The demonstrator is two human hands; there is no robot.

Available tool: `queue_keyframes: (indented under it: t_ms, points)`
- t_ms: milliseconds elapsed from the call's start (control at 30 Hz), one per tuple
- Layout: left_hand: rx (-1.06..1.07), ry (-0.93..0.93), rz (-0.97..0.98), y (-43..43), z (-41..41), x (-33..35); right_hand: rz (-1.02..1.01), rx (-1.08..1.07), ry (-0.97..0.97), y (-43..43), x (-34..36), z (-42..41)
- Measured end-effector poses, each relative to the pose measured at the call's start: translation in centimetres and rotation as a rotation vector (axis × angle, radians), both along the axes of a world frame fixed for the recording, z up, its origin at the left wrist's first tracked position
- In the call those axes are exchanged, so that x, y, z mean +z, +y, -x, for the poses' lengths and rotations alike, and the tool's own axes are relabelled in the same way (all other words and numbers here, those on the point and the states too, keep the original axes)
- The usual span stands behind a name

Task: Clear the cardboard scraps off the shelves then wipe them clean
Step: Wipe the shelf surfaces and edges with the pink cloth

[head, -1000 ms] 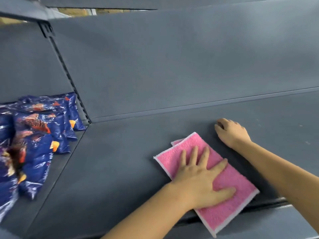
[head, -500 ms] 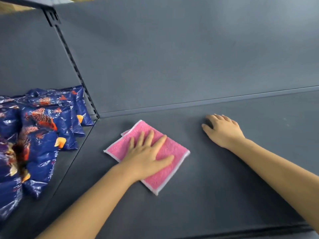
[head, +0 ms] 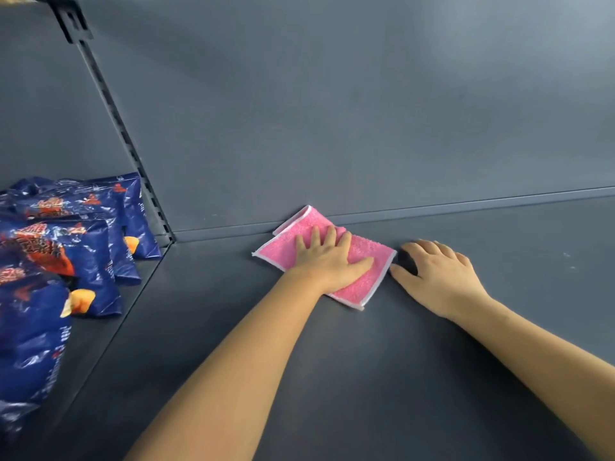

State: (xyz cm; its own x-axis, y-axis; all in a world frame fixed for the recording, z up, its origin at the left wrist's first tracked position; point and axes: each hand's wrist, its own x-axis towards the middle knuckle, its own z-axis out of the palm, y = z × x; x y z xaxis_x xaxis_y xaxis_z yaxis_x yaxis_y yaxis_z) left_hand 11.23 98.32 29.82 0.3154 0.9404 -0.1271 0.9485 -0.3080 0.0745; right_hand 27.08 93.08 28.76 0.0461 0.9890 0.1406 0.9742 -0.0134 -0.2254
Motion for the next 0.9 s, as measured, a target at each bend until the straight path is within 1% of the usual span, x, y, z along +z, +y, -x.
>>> queue_keyframes:
  t_ms: [167,267,367,433,533,600,733,900]
  points:
    - [-0.098,-0.017,0.013,-4.7,0.2,0.1,0.025,0.019,-0.007,-0.4,0.5,0.1]
    - [-0.104,0.003,0.015,-7.2,2.7,-0.1,0.065,0.138,0.034,-1.0,0.7,0.2]
    - [0.012,0.017,0.034,-7.2,7.3,0.0,0.121,0.277,0.108,-1.6,1.1,0.3]
    - [0.127,0.023,0.044,-6.3,10.7,0.0,0.122,0.286,0.156,-1.7,1.4,0.5]
    - [0.265,0.021,0.04,-4.5,14.4,0.1,0.094,0.283,0.14,-1.4,1.1,0.4]
    - [0.323,0.019,0.033,-3.2,15.3,0.1,0.08,0.279,0.143,-1.2,1.0,0.3]
    - [0.364,0.007,0.024,-1.3,15.1,0.2,0.052,0.275,0.139,-0.7,0.5,0.0]
    - [0.329,0.003,0.014,-2.1,14.4,0.1,0.053,0.259,0.135,-0.6,0.4,-0.1]
